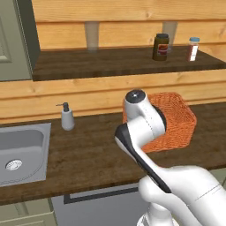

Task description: Open the cabinet, pick up the bread from the cabinet and place it in the basket. Then move the basket to the dining counter.

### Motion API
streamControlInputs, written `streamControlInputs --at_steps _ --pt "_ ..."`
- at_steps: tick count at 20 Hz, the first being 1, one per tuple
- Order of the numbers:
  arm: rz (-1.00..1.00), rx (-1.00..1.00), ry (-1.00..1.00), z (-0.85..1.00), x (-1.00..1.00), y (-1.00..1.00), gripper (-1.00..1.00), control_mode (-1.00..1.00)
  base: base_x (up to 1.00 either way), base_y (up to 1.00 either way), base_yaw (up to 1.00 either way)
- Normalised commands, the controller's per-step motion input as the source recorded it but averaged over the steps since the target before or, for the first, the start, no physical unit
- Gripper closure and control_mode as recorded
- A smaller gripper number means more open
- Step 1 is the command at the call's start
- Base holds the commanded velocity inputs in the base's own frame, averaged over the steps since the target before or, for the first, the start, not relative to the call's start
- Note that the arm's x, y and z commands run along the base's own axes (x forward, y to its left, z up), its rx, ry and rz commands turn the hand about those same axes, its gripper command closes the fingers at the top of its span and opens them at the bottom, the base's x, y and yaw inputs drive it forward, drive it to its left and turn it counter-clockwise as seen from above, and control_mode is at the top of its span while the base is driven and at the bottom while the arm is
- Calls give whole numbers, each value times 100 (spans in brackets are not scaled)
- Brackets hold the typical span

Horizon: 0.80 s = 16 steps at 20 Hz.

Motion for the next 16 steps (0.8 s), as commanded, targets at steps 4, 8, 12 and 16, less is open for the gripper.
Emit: streamControlInputs --at_steps 4,8,12,16 --pt "0 -4 0 83 -55 0 100 -100 0 0 0" --pt "0 -3 0 79 -43 0 100 -100 0 0 0" --pt "0 0 0 64 -44 0 100 -100 0 0 0" --pt "0 0 0 45 -37 -2 100 -100 0 0 0"
